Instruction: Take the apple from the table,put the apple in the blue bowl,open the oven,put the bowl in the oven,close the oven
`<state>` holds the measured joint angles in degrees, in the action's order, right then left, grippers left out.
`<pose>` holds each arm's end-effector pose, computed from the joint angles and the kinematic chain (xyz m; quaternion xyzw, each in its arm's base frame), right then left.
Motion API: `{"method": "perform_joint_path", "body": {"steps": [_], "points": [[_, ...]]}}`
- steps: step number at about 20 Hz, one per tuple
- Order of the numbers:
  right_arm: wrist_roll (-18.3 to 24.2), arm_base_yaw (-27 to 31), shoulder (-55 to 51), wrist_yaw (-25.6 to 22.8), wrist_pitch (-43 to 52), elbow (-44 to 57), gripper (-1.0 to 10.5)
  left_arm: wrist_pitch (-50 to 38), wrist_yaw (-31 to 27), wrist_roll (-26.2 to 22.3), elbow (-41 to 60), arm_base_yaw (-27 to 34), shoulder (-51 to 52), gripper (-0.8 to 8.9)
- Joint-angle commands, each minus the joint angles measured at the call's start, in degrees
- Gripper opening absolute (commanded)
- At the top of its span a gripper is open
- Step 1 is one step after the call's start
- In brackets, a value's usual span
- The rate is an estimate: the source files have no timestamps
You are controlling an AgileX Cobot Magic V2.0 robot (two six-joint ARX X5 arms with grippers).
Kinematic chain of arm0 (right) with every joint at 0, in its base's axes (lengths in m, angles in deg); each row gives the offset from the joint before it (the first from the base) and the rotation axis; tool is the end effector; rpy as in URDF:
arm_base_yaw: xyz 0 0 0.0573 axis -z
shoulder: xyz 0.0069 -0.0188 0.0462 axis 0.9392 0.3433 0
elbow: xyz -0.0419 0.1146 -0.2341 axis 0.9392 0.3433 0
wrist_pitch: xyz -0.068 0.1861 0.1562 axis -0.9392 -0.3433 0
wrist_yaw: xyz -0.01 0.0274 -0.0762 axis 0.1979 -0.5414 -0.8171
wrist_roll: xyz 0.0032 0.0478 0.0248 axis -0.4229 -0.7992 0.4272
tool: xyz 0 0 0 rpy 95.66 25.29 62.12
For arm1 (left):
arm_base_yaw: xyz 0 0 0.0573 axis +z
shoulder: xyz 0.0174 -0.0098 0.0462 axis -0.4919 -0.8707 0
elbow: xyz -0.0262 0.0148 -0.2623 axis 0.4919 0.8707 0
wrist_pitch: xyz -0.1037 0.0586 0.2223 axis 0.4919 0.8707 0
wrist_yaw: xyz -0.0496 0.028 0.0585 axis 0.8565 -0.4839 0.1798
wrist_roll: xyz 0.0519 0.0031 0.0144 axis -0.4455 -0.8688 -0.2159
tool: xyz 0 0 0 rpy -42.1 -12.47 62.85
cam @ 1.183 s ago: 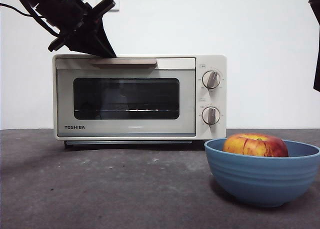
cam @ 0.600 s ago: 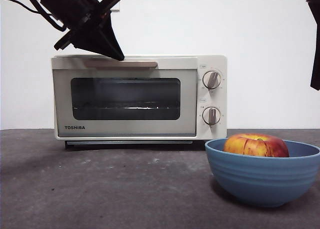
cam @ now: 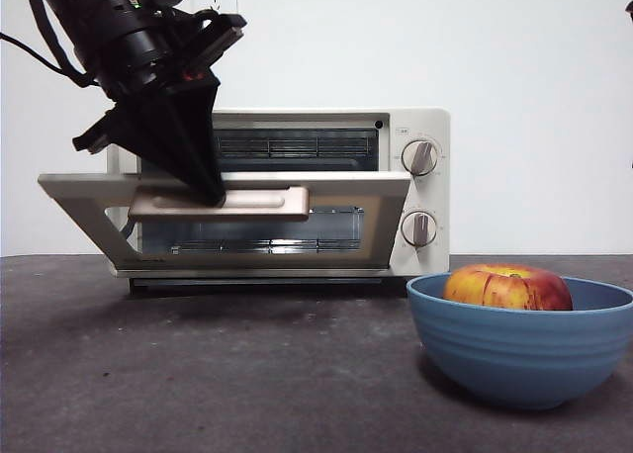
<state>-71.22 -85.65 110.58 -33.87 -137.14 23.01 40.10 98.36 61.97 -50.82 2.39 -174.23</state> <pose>0.1414 0.0442 0.2563 0.0622 0.4819 0.1338 0.8637 0.2780 -0.1537 0.2599 0.0040 0.5331 -0.3314 0.7784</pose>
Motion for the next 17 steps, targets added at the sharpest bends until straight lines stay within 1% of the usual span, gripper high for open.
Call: {"method": "perform_joint_path", "body": {"steps": [1, 4, 6, 8, 10, 12, 14, 17], "points": [[0.7, 1.01, 1.97, 1.79, 0.83, -0.24, 4.5, 1.22, -0.31, -1.86, -0.76, -0.85, -0.9, 0.07], [0.9, 1.86, 5.92, 3.93, 2.01, -0.26, 4.5, 3.08, -0.31, -3.02, -0.76, -1.14, 0.09, 0.07], [1.14, 1.88, 9.2, 4.48, 3.5, -0.26, 4.5, 1.77, -0.31, -2.6, -0.76, -1.11, 2.03, 0.07], [1.31, 1.9, 12.26, 6.34, 5.11, -0.26, 4.4, -0.07, -0.31, -1.7, -0.74, -0.5, 5.25, 0.07], [1.62, 1.97, 14.99, 7.93, 6.36, -0.26, 4.3, -1.86, -0.31, -1.4, -0.68, 0.83, 9.25, 0.07], [2.03, 1.99, 16.96, 8.39, 7.26, -0.24, 4.2, -3.78, -0.31, -0.26, -0.07, 2.71, 13.57, 0.07], [2.21, 1.99, 18.75, 8.39, 8.11, -0.26, 4.0, -4.87, -0.33, 0.7, 1.9, 5.42, 18.4, 0.07], [2.23, 1.99, 21.05, 8.39, 9.57, -0.24, 3.6, -7.58, -0.31, 2.25, 9.62, 8.76, 26.47, 0.07]]}}
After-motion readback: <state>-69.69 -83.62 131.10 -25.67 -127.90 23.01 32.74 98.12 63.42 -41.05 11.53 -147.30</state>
